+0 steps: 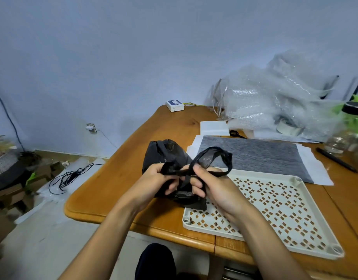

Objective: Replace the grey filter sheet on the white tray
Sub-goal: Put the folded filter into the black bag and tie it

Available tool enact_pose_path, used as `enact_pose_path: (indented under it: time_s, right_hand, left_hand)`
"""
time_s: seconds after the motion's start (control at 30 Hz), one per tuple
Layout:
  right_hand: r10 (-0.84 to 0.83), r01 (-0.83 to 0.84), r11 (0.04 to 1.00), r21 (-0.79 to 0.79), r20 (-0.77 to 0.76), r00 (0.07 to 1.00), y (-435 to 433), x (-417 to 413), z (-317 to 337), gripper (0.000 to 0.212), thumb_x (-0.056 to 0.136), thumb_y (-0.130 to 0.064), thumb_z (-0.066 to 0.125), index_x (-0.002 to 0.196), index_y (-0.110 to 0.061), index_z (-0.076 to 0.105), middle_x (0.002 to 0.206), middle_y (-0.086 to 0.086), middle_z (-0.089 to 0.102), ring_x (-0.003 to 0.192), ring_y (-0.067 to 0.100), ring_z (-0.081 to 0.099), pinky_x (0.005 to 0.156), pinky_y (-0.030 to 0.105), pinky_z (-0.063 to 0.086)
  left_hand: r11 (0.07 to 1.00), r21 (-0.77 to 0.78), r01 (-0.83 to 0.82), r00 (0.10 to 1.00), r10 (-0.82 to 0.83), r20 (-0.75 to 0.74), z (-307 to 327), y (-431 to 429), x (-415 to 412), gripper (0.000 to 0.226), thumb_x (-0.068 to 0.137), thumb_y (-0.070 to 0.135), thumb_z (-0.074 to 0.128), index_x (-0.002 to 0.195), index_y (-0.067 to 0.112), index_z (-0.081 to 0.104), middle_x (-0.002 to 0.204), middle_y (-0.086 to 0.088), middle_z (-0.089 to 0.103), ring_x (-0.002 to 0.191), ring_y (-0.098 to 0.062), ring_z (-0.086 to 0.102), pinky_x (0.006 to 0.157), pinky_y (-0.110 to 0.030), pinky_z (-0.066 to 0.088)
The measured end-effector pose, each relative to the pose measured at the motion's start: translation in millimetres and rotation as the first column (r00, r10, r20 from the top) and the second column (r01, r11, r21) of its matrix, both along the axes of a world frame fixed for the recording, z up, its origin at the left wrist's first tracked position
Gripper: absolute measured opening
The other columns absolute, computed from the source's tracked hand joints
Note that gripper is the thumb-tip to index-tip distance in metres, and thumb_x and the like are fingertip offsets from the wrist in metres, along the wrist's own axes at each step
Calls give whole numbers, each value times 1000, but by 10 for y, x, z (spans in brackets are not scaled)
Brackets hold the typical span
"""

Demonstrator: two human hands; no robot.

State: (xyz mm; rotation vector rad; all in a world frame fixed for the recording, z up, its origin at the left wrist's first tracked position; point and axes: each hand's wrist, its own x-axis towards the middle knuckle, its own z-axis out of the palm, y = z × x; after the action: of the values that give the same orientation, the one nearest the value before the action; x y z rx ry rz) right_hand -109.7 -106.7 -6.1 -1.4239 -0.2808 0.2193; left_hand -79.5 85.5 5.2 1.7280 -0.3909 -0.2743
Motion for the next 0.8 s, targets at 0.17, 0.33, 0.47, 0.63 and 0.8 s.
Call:
enact_pose_path:
  time_s: [0.17, 0.33, 0.47, 0.63, 0.8]
  right_hand:
    - [4, 89, 904, -419, 217, 976, 6, -49, 86, 41, 102, -40, 50, 74, -11, 58, 64, 3, 49, 63, 16, 49, 71, 34, 40]
    - [-35, 294, 764, -574, 417, 908, -47, 58, 12, 22, 95, -13, 60, 76, -23, 64, 76, -6, 62, 72, 5, 57, 65, 30, 42]
    - [17, 412, 631, -657, 543, 839, -44, 107, -90, 32, 89, -3, 55, 105, -26, 69, 91, -5, 61, 87, 15, 59, 74, 37, 51]
    - [-33, 516, 609, -602, 631, 775, -15, 88, -141, 32, 89, 3, 47, 100, -25, 57, 89, -8, 51, 83, 19, 53, 71, 38, 47]
    - [-15, 469, 680, -563, 629, 777, 7, 67, -106, 34, 93, -5, 49, 115, -30, 58, 97, -9, 51, 91, 18, 54, 77, 43, 49]
  left_hand:
    - [993, -61, -106, 993, 102, -52, 13, -44, 22, 21, 100, 12, 56, 90, 7, 74, 80, -9, 69, 66, -16, 62, 64, -23, 48]
    - [973, -27, -231, 973, 231, 19, -20, -110, 16, 11, 95, 10, 65, 95, 10, 76, 63, -10, 62, 58, -17, 58, 59, -20, 46]
    - [982, -63, -179, 982, 182, 47, -5, -122, -17, 15, 99, 17, 63, 106, 10, 75, 56, -12, 57, 55, -22, 53, 64, -22, 50]
    - [981, -129, -143, 990, 142, -20, 54, -127, -63, 31, 108, 29, 46, 121, 21, 73, 82, -16, 75, 71, -27, 68, 80, -30, 55]
    - [994, 5, -105, 994, 105, 33, 30, -88, -86, 27, 107, 19, 49, 111, 21, 75, 87, -22, 77, 72, -20, 73, 65, -17, 53]
